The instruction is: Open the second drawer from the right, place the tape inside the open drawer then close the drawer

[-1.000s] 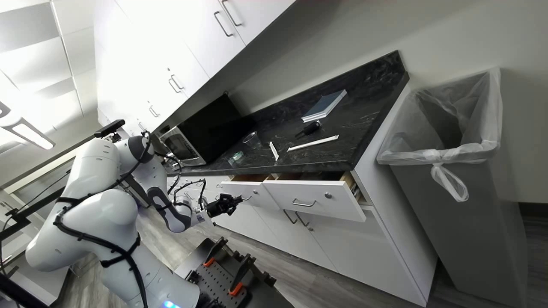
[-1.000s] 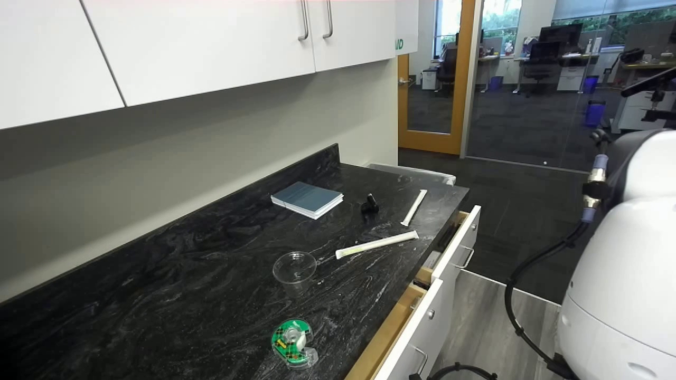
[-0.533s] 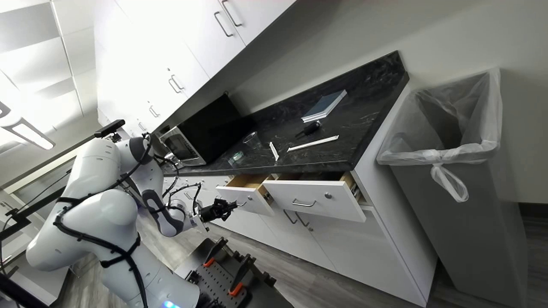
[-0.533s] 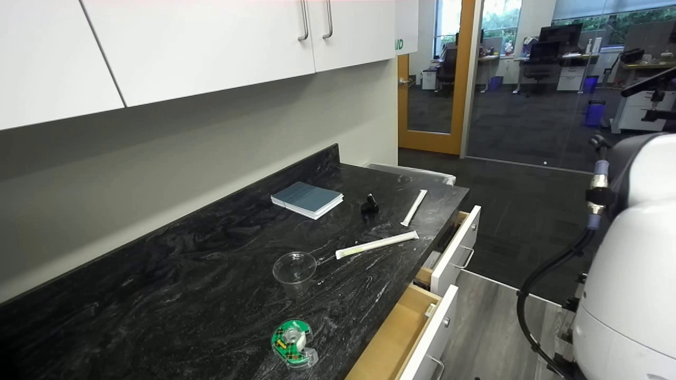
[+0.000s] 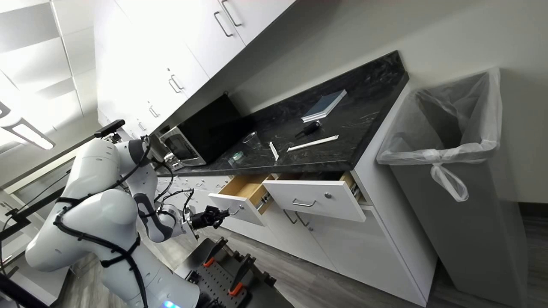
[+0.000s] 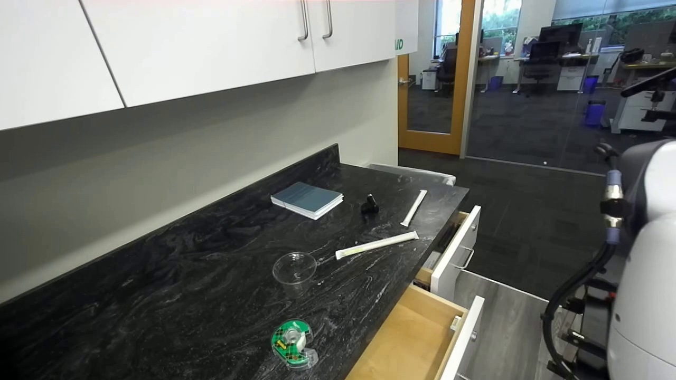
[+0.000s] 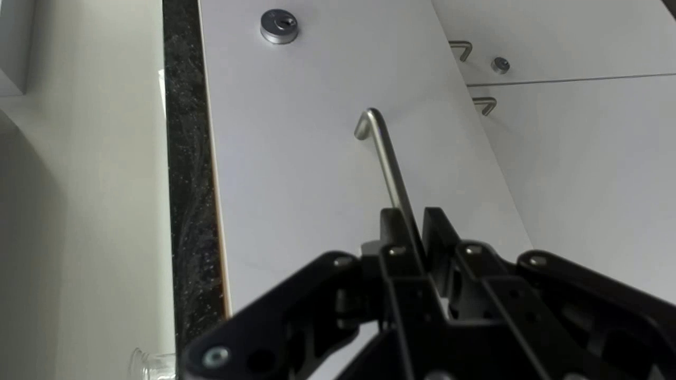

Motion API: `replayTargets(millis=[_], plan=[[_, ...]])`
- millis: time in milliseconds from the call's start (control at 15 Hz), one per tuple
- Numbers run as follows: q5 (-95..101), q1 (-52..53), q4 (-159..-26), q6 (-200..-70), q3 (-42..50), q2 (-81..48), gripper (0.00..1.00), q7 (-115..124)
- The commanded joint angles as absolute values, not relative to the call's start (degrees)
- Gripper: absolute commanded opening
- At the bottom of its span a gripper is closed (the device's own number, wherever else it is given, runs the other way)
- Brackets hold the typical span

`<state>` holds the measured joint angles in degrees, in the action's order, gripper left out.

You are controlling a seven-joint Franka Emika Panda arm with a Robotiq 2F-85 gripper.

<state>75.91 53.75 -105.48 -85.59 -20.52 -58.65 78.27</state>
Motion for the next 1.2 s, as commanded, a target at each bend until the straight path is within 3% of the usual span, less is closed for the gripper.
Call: replayTargets(millis=[0,867,933,1000,1133], plan=[[72.7,55.2,-104.2,-88.5,-23.1,-60.9,0.04,81.6],[69.5,63.9,-106.3,-86.5,-23.5,-59.0,0.04,82.7],[69.2,63.9,-106.8,-86.6,-23.6,-58.1,0.4,82.6],[69.5,64.0,-107.2,-87.4,-23.7,-57.3,0.4,82.5],[69.4,63.3,-108.0,-91.8,-24.6,-55.5,0.54,81.3]])
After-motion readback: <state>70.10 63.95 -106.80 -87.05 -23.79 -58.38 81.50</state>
